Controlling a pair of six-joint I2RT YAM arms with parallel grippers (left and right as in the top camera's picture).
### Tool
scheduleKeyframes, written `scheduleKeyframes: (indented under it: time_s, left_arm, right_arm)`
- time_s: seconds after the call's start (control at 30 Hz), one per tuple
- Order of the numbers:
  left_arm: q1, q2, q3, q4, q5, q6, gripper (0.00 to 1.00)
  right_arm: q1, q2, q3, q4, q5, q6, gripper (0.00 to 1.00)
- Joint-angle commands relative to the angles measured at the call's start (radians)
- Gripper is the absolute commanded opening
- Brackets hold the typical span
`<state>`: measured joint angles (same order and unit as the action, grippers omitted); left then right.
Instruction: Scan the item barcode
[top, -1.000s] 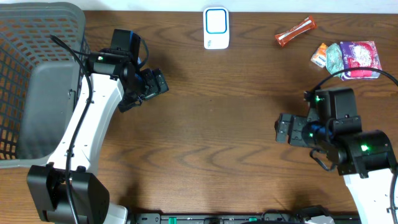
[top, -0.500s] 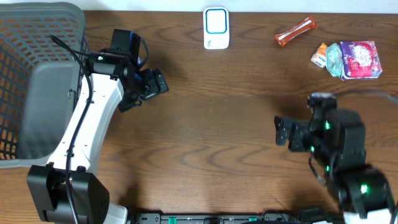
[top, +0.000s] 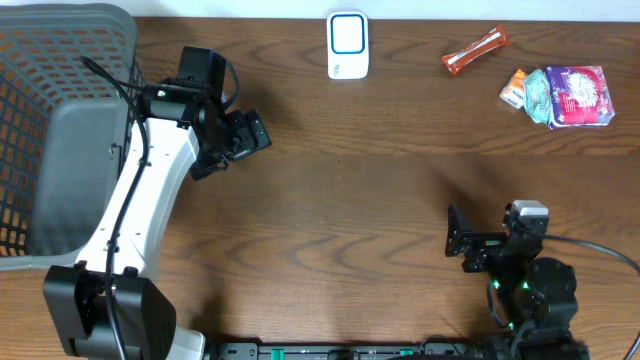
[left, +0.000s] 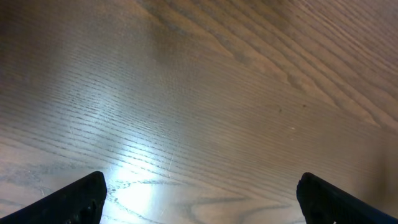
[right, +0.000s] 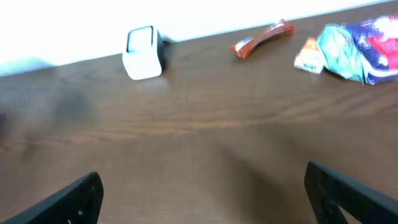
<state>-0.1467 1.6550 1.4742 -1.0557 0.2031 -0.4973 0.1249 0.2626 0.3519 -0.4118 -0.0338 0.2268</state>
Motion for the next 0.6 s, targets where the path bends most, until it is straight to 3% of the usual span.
scheduleKeyframes:
  time_s: [0.0,0.57]
  left_arm:
    - [0.002,0.006,0.011,-0.005,-0.011,0.006,0.98]
    - [0.002,0.006,0.011,-0.005,-0.010,0.006,0.98]
  right_arm:
    - [-0.009,-0.055,-0.059,0.052,-0.025,-0.047,0.99]
    - [-0.106,-0.258,-0.272,0.280,-0.070,-0.089,0.99]
